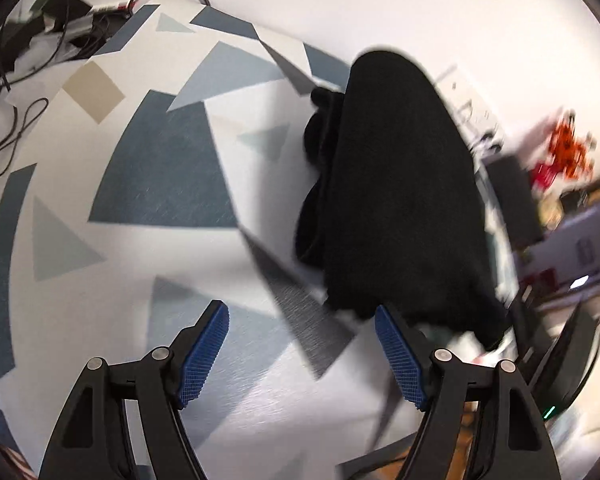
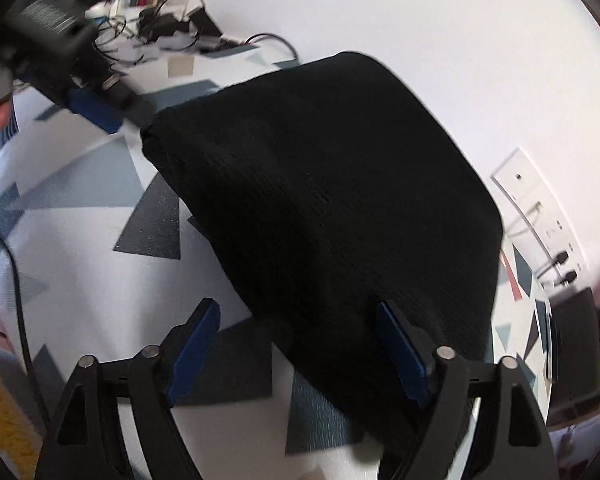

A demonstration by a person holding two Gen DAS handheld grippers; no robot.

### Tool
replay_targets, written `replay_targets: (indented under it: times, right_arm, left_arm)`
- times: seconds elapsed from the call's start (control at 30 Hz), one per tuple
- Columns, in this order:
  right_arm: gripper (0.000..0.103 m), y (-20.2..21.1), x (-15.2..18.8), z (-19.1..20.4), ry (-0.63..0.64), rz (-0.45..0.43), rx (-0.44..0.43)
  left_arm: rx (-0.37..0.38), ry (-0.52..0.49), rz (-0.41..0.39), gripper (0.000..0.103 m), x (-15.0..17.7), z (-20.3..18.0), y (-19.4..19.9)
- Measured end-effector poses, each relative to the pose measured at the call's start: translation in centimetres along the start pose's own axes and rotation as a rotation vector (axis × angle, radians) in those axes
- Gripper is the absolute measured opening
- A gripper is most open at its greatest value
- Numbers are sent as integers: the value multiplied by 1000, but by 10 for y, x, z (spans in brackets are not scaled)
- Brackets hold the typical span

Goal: Fold clothes

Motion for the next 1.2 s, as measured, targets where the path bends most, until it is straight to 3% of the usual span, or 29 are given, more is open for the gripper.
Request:
replay_targets:
  times: [0.13,0.27,0.53,0.57,0.67,0.87,0.97,1.2]
  right_arm:
    - [103,-20,-8,12,84,42,-23]
    - [103,-35,-13,16,170,76,40]
    - [103,-63,-48,1,17,132,50]
    - [102,-65,-58,3,0,136,48]
    - [90,-71,-70,-4,-81,137,44]
    - [79,-70,-92,-28,-318,113,-44]
    - [77,-72,-102,-37,-411,108,-86]
    - [77,-83,-126,-49,-493,113,-153]
  left_arm:
    - [-66,-69,46,77,22,5,-17]
    - [-78,-125,37,80,27,-3,-23]
    - [-124,-211,46,84,32,-18,-34]
    - [-127,-221,50,89,33,-21,-36]
    - [-117,-226,66,102,34,-29,-43]
    - [-115,-151,75,102,27,-31,-46]
    - [-45,-46,75,102,15,-29,-44]
    - [359,293,7,102,-18,-45,-43]
Point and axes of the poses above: each gripper's, at about its wrist camera, not at the fingertips, and y roughly against the way its jaws point, z to its left, x to its underside, the point moved 7 cm from there along -y, roughly the way its jaws point, and after that the axes turned 11 degrees about -z, right-handed, at the moved point
